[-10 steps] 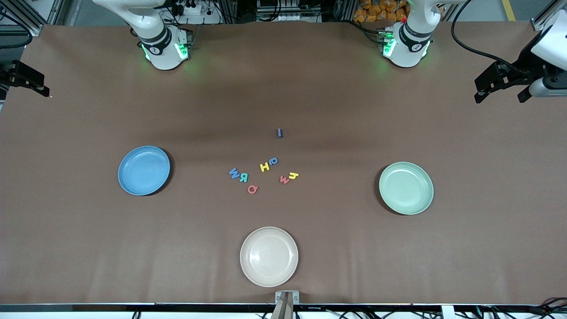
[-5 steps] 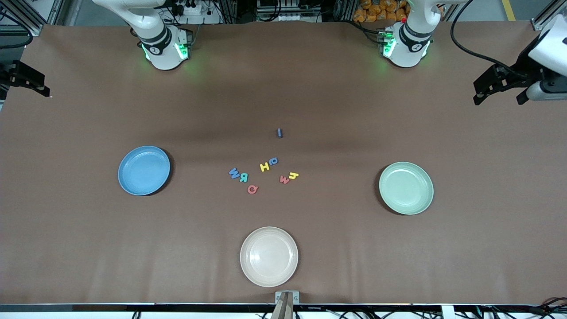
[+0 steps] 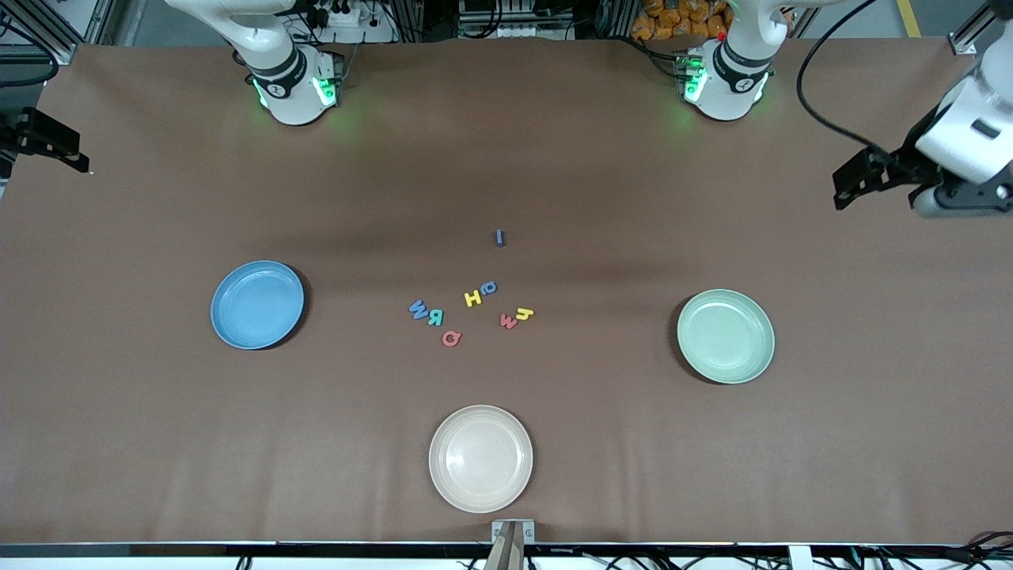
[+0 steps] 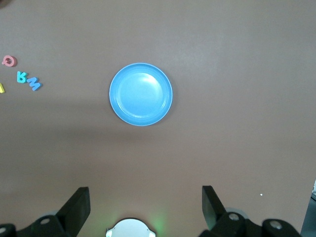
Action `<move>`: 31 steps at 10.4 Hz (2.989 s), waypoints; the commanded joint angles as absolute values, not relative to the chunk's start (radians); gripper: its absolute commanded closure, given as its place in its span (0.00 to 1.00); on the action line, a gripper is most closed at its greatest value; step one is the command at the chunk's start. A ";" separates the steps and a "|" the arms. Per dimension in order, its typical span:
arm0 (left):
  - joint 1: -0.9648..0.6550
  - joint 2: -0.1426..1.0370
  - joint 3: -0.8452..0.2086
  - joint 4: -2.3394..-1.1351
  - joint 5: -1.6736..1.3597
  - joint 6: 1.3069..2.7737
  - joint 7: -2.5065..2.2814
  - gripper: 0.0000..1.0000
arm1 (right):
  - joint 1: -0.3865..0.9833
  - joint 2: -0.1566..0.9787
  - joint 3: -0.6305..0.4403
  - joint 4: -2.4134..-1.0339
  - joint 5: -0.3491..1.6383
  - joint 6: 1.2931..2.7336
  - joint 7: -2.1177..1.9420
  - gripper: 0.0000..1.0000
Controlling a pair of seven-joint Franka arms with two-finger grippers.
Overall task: Sort uppercase to blue plate, lowercase to green plate
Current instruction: 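Move the right gripper toward the blue plate while the left gripper moves out, then lower the right gripper over the letters while the left gripper approaches them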
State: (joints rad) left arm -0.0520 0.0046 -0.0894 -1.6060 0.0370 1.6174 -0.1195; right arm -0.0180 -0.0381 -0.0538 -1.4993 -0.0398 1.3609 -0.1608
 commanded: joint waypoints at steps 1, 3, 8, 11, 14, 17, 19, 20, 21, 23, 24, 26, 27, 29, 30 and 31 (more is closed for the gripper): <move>-0.054 0.081 -0.094 -1.591 0.054 1.678 -0.117 0.00 | -0.038 -0.037 -0.046 -1.494 -0.022 1.341 -0.156 0.00; -0.057 0.144 -0.094 -1.589 0.054 1.777 -0.165 0.00 | -0.037 -0.034 -0.046 -1.496 -0.020 1.336 -0.156 0.00; -0.061 0.293 -0.095 -1.522 0.057 1.833 -0.186 0.00 | 0.054 0.040 -0.043 -1.529 0.069 1.382 -0.146 0.00; -0.063 0.365 -0.094 -1.522 0.052 1.929 -0.190 0.00 | 0.110 0.040 -0.043 -1.688 0.098 1.576 -0.062 0.00; -0.080 0.458 -0.094 -1.522 0.011 2.011 -0.248 0.00 | 0.190 0.043 -0.043 -1.814 0.098 1.747 0.041 0.00; -0.107 0.498 -0.095 -1.519 0.005 2.057 -0.302 0.00 | 0.248 0.069 -0.043 -1.900 0.101 1.880 0.077 0.00; -0.123 0.524 -0.095 -1.517 0.003 2.091 -0.349 0.00 | 0.297 0.118 -0.043 -1.913 0.142 1.954 0.098 0.00; -0.129 0.537 -0.095 -1.519 0.005 2.109 -0.369 0.00 | 0.331 0.135 -0.043 -1.940 0.144 2.023 0.147 0.00; -0.133 0.552 -0.097 -1.519 0.005 2.138 -0.389 0.00 | 0.366 0.155 -0.043 -1.966 0.144 2.092 0.181 0.00; -0.184 0.571 -0.097 -1.520 0.006 2.206 -0.458 0.00 | 0.418 0.213 -0.043 -2.011 0.144 2.248 0.245 0.00; -0.204 0.583 -0.097 -1.520 0.009 2.210 -0.484 0.00 | 0.443 0.245 -0.043 -2.023 0.144 2.313 0.270 0.00; -0.250 0.584 -0.097 -1.529 0.015 2.210 -0.532 0.00 | 0.481 0.302 -0.043 -2.045 0.144 2.428 0.305 0.00; -0.276 0.580 -0.097 -1.548 0.015 2.209 -0.554 0.00 | 0.506 0.333 -0.043 -2.046 0.144 2.472 0.333 0.00; -0.301 0.563 -0.097 -1.580 0.018 2.209 -0.564 0.00 | 0.537 0.376 -0.043 -2.051 0.144 2.540 0.354 0.01; -0.317 0.554 -0.097 -1.595 0.018 2.210 -0.566 0.00 | 0.548 0.393 -0.043 -2.057 0.143 2.574 0.354 0.02; -0.345 0.551 -0.095 -1.615 0.021 2.210 -0.584 0.00 | 0.554 0.406 -0.043 -2.069 0.143 2.607 0.354 0.05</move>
State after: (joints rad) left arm -0.3118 0.5796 -0.1031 -1.5686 0.0210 2.2051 -0.5519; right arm 0.5396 0.3921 -0.0365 -2.0516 0.1330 2.5606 0.3436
